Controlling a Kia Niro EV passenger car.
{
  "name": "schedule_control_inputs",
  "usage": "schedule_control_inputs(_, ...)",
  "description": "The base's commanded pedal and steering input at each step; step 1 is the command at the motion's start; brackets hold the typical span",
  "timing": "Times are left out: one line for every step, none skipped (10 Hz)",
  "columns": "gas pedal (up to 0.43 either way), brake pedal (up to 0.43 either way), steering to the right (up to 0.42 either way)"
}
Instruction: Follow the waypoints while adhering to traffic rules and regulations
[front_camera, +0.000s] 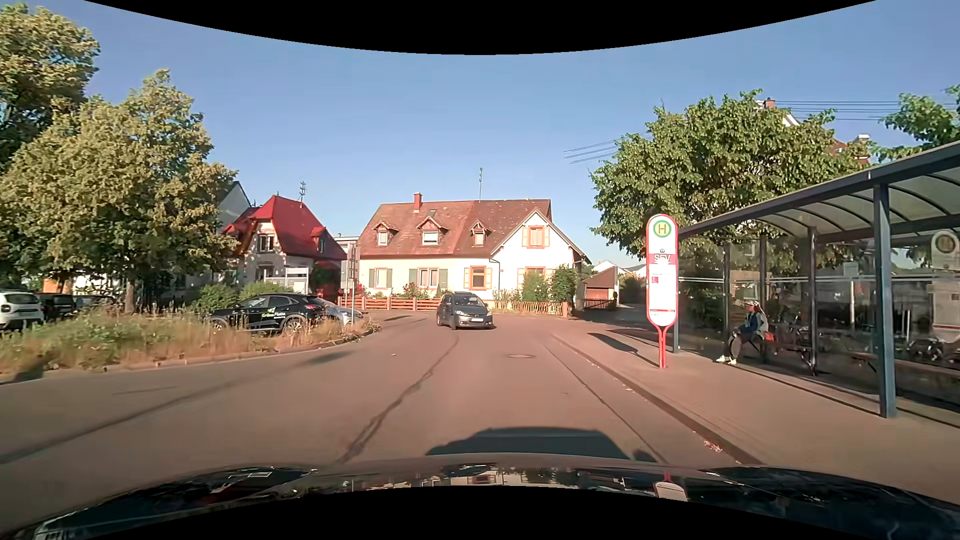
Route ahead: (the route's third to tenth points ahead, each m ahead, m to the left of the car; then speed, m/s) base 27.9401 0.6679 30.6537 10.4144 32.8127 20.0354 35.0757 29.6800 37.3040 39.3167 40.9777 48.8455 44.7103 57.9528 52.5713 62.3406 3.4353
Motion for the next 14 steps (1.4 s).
schedule_control_inputs(0.000, 0.000, 0.086)
schedule_control_inputs(0.000, 0.000, 0.083)
schedule_control_inputs(0.000, 0.000, 0.076)
schedule_control_inputs(0.000, 0.000, 0.069)
schedule_control_inputs(0.000, 0.000, 0.063)
schedule_control_inputs(0.000, 0.000, 0.049)
schedule_control_inputs(0.000, 0.000, 0.030)
schedule_control_inputs(0.000, 0.000, 0.017)
schedule_control_inputs(0.000, 0.000, 0.009)
schedule_control_inputs(0.000, 0.000, 0.005)
schedule_control_inputs(0.000, 0.000, 0.002)
schedule_control_inputs(0.000, 0.000, 0.000)
schedule_control_inputs(0.000, 0.000, 0.000)
schedule_control_inputs(0.000, 0.000, 0.000)
